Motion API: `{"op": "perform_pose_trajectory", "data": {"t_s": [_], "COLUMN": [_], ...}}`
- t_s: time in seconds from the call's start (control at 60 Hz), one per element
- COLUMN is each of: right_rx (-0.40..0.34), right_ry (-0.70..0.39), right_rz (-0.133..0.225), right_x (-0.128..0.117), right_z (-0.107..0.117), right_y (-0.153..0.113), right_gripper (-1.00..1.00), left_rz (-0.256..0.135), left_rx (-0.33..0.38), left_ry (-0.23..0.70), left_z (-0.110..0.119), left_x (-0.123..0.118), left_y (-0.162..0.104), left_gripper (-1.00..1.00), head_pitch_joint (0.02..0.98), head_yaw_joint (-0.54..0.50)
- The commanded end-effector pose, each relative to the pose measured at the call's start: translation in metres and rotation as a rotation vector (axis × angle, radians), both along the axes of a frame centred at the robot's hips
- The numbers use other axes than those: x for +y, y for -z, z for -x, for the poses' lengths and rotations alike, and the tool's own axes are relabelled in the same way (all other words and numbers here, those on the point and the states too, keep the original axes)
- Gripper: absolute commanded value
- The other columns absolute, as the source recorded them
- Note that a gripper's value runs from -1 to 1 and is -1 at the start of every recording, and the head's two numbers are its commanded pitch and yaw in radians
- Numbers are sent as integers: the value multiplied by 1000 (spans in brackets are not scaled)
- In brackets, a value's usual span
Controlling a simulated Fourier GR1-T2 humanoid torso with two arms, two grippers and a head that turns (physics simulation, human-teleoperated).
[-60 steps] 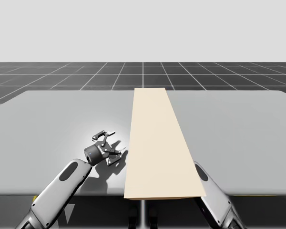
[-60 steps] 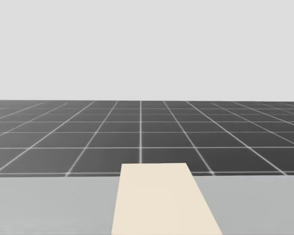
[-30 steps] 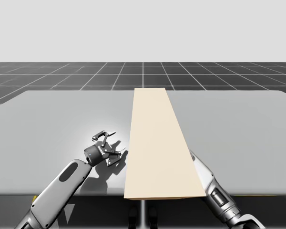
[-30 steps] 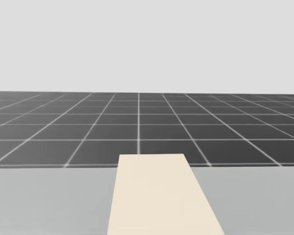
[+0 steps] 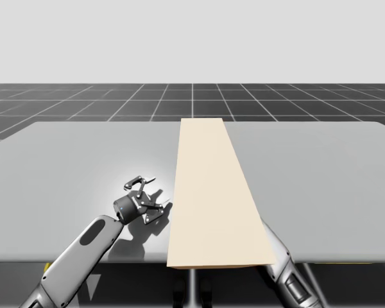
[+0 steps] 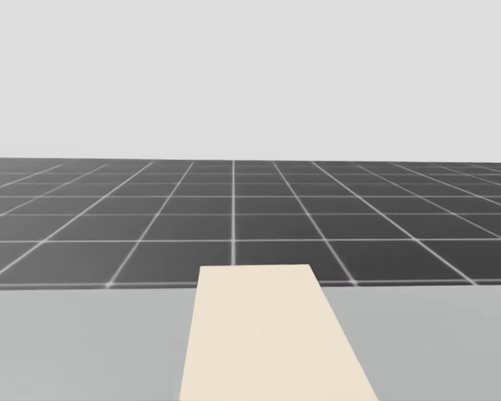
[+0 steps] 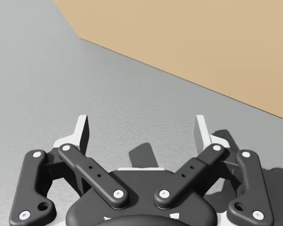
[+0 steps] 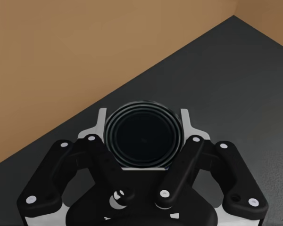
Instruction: Retrieve the object from inside the box.
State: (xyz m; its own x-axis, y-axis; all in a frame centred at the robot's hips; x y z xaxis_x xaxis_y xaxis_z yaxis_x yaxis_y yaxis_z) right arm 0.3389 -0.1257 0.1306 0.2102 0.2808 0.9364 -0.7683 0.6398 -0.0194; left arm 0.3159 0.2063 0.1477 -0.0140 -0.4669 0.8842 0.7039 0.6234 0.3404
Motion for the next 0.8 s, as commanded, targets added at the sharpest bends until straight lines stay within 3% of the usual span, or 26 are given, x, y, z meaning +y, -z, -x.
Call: {"op": "perform_pose_trajectory", "data": {"t_s": [0.017, 0.217, 0.35, 0.667, 0.8], "right_rx": [5, -66, -136, -224, -247], "right_ry": [77, 124, 185, 348, 394], "right_rz": [26, 0, -12, -55, -80], "right_x": [-8, -33, -64, -146, -167], "right_z": [9, 9, 15, 64, 81], "right_y": [5, -20, -40, -63, -76], "right_gripper": [1000, 1000, 1000, 1000, 1000], "left_rz": [-5, -10, -10, -3, 0], "left_rx": [-2, -2, -2, -4, -4], "left_ry": [-4, -5, -12, -25, -32], "left_z": [-1, -1, -2, -4, -5], "left_x": [0, 0, 2, 6, 7], "left_y": [0, 0, 0, -1, -1], "left_gripper": [-1000, -1000, -1000, -1000, -1000], "head_pitch_joint": [245, 240, 239, 233, 232], "head_yaw_joint": [-45, -46, -47, -46, -48]}}
